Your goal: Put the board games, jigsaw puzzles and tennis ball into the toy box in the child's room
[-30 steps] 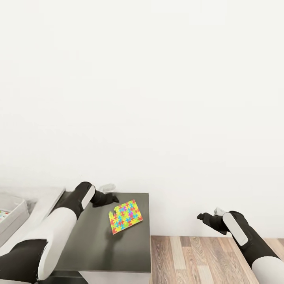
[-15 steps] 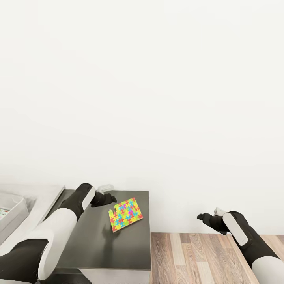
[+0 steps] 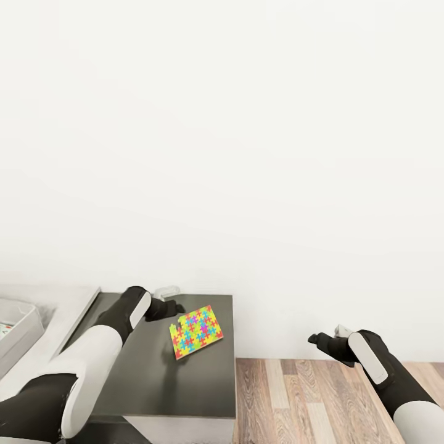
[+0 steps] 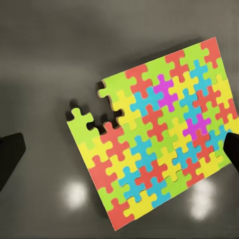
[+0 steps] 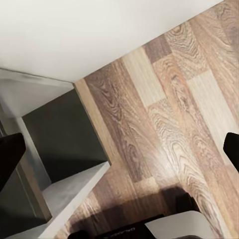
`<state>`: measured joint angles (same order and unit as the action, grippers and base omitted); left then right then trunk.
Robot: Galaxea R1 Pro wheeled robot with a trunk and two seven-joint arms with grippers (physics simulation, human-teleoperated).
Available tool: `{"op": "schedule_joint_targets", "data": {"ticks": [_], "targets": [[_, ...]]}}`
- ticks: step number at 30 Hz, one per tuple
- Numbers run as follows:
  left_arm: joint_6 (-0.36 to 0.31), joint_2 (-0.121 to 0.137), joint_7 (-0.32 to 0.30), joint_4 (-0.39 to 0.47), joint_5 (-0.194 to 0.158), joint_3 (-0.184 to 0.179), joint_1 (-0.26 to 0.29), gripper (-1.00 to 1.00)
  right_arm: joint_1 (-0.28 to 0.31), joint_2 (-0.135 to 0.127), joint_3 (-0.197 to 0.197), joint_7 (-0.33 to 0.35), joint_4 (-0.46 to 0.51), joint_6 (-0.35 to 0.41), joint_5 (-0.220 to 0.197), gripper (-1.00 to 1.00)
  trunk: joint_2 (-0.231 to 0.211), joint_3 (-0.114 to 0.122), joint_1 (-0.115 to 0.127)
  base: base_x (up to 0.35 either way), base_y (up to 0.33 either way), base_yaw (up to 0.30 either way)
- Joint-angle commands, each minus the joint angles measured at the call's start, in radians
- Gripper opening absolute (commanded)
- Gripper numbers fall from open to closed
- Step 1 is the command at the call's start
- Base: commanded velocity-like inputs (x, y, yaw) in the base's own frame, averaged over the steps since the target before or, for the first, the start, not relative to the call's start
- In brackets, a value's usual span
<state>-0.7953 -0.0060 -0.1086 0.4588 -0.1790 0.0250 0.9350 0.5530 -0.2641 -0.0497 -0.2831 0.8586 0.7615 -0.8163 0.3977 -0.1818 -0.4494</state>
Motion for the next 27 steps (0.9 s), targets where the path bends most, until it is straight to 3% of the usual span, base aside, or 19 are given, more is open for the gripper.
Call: {"op": "schedule_joint_targets", "data": {"ticks": [1, 15, 27], "targets": [[-0.005, -0.002, -0.001, 0.002, -0.002, 0.003, 0.001, 1.00, 0.001, -0.001, -0.004, -0.010, 0.001, 0.001, -0.011, 1.00, 0.002, -0.004, -0.001, 0.000, 0.000, 0.000], [-0.004, -0.009, -0.094, 0.024, -0.001, 0.001, 0.002, 1.00, 0.001, -0.002, -0.004, -0.009, 0.001, 0.001, -0.011, 1.00, 0.002, -0.026, -0.001, 0.000, 0.000, 0.000], [0.011, -0.010, -0.099, 0.024, 0.002, 0.002, 0.002, 1.00, 0.001, -0.001, -0.004, -0.009, 0.002, 0.001, -0.011, 1.00, 0.002, -0.046, -0.001, 0.056, 0.033, 0.000]]}}
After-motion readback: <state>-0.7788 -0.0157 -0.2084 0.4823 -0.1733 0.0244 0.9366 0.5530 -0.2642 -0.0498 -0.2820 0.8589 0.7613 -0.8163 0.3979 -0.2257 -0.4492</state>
